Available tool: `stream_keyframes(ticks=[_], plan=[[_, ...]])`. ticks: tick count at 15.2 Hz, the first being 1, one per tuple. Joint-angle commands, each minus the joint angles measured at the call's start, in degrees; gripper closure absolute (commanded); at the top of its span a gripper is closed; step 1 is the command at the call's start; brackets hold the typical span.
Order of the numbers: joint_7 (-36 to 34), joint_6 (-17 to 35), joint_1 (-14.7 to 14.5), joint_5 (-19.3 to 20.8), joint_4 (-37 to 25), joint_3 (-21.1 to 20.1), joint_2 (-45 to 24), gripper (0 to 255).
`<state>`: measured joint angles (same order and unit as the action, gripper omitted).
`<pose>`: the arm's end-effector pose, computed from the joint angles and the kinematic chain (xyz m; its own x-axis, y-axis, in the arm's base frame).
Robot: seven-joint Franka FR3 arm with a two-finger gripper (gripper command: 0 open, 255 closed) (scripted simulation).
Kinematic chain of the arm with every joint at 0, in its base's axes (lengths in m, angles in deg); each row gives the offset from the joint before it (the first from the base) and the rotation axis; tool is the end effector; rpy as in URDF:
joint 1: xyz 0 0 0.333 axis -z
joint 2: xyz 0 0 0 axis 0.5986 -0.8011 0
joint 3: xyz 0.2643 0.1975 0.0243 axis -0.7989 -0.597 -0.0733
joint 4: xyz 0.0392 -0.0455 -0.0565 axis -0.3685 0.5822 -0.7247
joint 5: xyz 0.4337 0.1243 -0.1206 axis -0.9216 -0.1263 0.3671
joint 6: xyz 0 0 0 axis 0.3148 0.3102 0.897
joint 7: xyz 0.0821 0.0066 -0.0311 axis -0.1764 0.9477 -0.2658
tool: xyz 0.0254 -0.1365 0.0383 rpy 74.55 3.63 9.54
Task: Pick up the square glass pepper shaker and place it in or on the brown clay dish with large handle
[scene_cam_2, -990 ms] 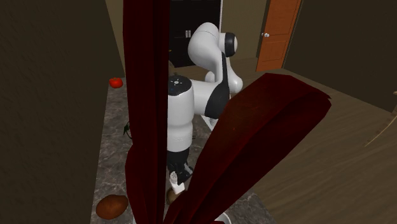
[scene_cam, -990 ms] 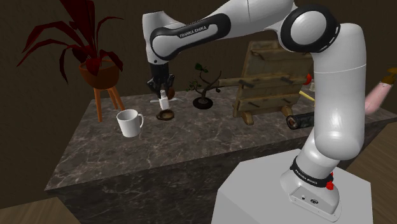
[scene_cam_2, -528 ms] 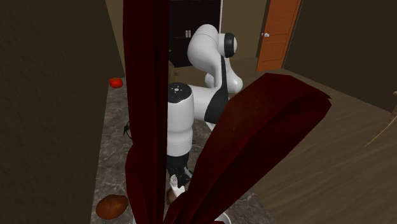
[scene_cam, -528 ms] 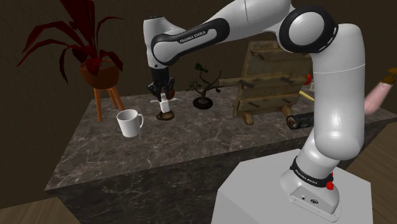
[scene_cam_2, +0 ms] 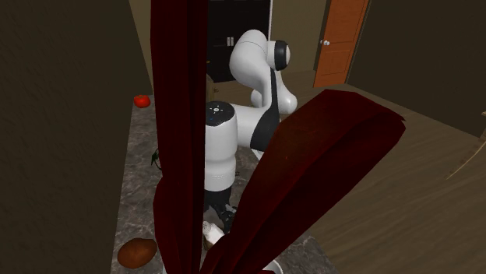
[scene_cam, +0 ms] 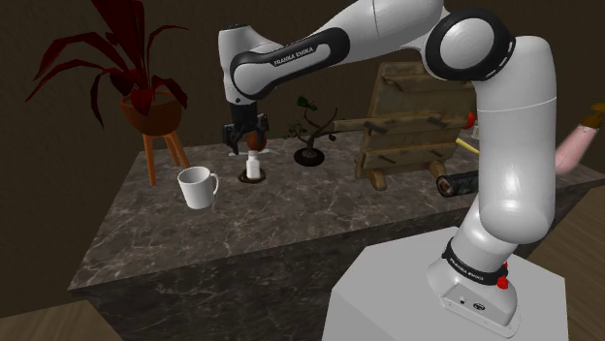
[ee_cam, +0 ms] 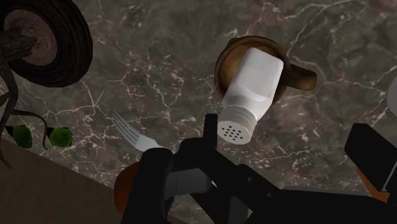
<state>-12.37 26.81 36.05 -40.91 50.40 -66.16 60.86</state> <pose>0.7260 0.2160 0.3613 0.9921 -0.1107 0.0586 -0.1137 -0.9923 0.0498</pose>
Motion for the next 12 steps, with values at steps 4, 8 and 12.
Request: stream_keyframes(ticks=[4,8,12], plan=[[0.5,-5.0,-0.2,-0.7,-3.7,-0.4,1.4,0],[0.7,-6.4,-0.3,-0.9,-4.8,-0.5,1.7,0],[0.7,-6.4,-0.3,-0.9,-4.8,-0.5,1.7,0]])
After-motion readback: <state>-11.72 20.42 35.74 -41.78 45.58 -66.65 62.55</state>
